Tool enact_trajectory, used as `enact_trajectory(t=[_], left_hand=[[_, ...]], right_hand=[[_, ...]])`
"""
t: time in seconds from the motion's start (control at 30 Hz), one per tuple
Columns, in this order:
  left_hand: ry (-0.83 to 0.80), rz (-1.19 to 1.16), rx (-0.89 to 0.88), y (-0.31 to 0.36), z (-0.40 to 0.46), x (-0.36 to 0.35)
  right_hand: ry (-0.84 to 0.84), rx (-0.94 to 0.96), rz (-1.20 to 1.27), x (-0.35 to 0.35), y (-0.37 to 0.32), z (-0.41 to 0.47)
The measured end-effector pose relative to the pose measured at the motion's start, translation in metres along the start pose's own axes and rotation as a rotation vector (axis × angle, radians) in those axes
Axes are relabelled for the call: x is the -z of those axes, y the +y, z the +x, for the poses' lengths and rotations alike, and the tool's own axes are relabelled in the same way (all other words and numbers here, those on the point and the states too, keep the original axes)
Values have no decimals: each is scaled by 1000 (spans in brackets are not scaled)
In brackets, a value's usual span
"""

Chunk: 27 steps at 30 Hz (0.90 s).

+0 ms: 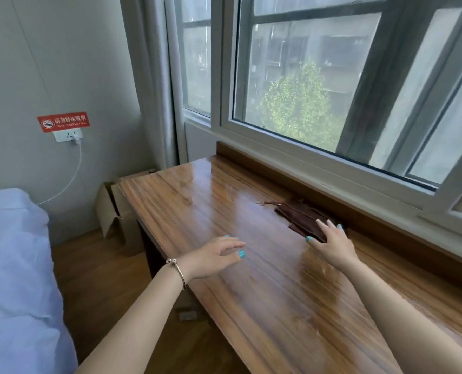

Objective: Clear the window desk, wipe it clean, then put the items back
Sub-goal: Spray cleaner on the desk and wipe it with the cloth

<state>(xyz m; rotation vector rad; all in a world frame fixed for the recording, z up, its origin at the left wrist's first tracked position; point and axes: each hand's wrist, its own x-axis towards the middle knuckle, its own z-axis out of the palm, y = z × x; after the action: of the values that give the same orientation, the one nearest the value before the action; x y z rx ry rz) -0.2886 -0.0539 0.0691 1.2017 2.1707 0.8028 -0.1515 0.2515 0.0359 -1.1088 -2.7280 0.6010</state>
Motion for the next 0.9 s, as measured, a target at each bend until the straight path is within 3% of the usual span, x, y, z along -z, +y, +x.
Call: enact_trajectory(t=[0.2,0.43,0.57,0.9], left_hand=[[-87,302,-105,-33,79,48],[-135,260,-158,-61,139,70],[-134,201,-149,-82,160,78],[-207,197,-227,-129,207,119]], right_hand=[[-119,-97,-203,-28,0,80],[-105,28,-475,-26,14,107],[-178,3,-407,-30,15,111],[-117,-116,-373,-73,-50,115]])
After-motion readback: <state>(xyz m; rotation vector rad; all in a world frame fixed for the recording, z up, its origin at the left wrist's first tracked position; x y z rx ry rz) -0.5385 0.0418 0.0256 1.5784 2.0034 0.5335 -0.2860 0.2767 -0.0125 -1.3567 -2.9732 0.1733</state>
